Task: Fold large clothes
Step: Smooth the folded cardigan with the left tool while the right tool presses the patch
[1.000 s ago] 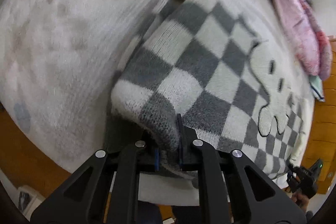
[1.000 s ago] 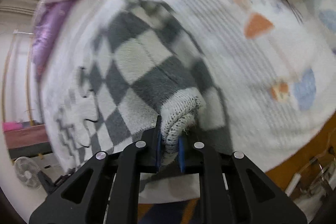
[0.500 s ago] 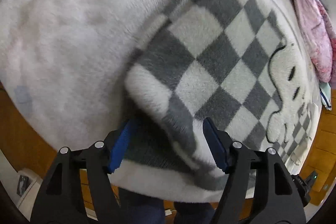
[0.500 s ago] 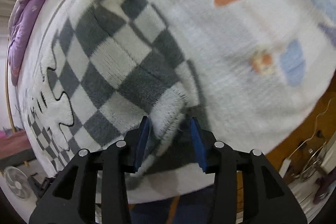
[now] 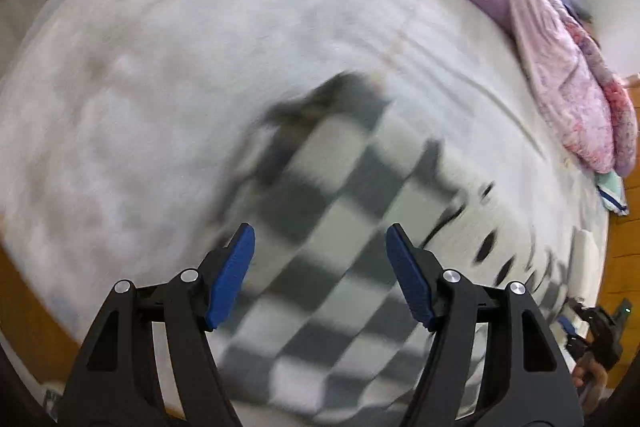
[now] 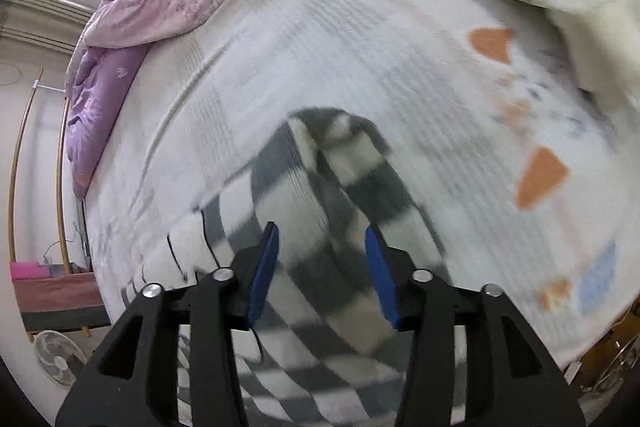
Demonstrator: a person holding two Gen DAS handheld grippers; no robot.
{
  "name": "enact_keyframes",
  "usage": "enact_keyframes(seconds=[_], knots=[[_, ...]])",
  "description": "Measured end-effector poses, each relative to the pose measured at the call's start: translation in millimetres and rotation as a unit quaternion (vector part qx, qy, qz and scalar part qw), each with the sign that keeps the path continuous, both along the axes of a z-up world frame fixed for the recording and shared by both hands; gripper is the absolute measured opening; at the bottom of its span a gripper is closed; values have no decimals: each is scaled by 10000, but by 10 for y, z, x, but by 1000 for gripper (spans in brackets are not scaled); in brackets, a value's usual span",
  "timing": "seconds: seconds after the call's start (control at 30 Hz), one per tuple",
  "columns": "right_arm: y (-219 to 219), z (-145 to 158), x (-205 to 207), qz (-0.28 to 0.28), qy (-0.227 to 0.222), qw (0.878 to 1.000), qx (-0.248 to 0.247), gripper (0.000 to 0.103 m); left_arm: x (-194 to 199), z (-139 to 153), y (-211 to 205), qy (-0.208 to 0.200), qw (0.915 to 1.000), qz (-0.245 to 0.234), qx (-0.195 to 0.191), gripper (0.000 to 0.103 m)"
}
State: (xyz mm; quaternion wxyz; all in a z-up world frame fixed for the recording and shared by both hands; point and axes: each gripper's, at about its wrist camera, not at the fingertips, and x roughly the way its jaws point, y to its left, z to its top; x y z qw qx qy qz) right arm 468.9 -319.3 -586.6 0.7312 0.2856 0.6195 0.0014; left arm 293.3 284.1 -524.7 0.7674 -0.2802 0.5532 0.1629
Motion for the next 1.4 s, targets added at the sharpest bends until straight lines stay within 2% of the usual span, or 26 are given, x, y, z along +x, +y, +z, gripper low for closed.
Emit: enact_keyframes(seconds=[0.1, 0.2, 0.23, 0.27, 0.33, 0.43, 0.5, 0.57, 0.63, 0.7, 0.8, 0.87, 0.9, 0.93, 0.97, 1.0, 1.07, 1.1, 1.13, 1.2, 1.27, 1.4], knots=[[-34, -260, 162, 137, 340, 9989, 304, 44, 302, -104, -130, -29, 9993, -364, -18, 69], [-106, -394, 229, 202, 671, 9930, 955, 33, 572, -375, -216, 290, 9977, -600, 101, 69], [-124, -374, 261, 307, 673, 9924, 982, 28, 641, -489, -228, 492, 9965, -656, 172, 68], [-125, -326, 277, 473, 604, 9937, 819, 25, 709, -628, -225, 727, 9945, -700, 295, 64], [-84, -294, 294, 718, 561, 9942, 568, 18, 723, -779, -185, 873, 9929, -744, 327, 64], [56, -363, 338, 1005, 572, 9933, -41, 15, 814, -844, -198, 1011, 9911, -745, 439, 66], [153, -456, 351, 1289, 580, 9887, -504, 14, 853, -856, -182, 1086, 9908, -708, 394, 66], [165, -577, 345, 1191, 689, 9890, -538, 14, 879, -878, -162, 1080, 9911, -704, 324, 67], [233, -529, 354, 1357, 675, 9856, -754, 16, 906, -885, -160, 1084, 9907, -754, 314, 67], [342, -354, 363, 1552, 594, 9795, -1140, 20, 917, -864, -148, 1072, 9907, -795, 270, 67], [484, 8, 331, 1586, 316, 9748, -1537, 24, 861, -745, -75, 830, 9937, -754, -30, 68], [644, 188, 266, 1662, 220, 9705, -1732, 30, 773, -617, 21, 577, 9961, -617, -251, 68], [743, 231, 241, 1747, 177, 9684, -1770, 30, 697, -531, 89, 408, 9972, -466, -408, 70], [851, 270, 215, 1861, 117, 9655, -1815, 30, 639, -482, 135, 344, 9976, -383, -472, 76], [1081, 331, 175, 2091, -9, 9575, -1986, 30, 592, -440, 159, 312, 9978, -324, -479, 77], [1241, 373, 139, 2253, -152, 9530, -2020, 31, 512, -396, 211, 283, 9981, -255, -478, 77], [1643, 439, 53, 2660, -546, 9481, -1656, 32, 390, -371, 277, 285, 9981, -183, -510, 77], [1849, 420, 45, 2877, -625, 9462, -1341, 22, 307, -370, 323, 346, 9981, -129, -496, 77], [1981, 389, 29, 3010, -617, 9447, -1148, 2, 234, -370, 327, 400, 9979, -86, -499, 77], [2321, 288, 12, 3258, -574, 9401, -828, 0, 78, -426, 383, 545, 9973, 26, -495, 77], [2590, 177, 6, 3443, -536, 9335, -846, 0, -51, -501, 450, 647, 9963, 147, -541, 77], [2752, -27, 15, 3376, -258, 9350, -1055, 0, -258, -592, 543, 762, 9942, 365, -667, 77]])
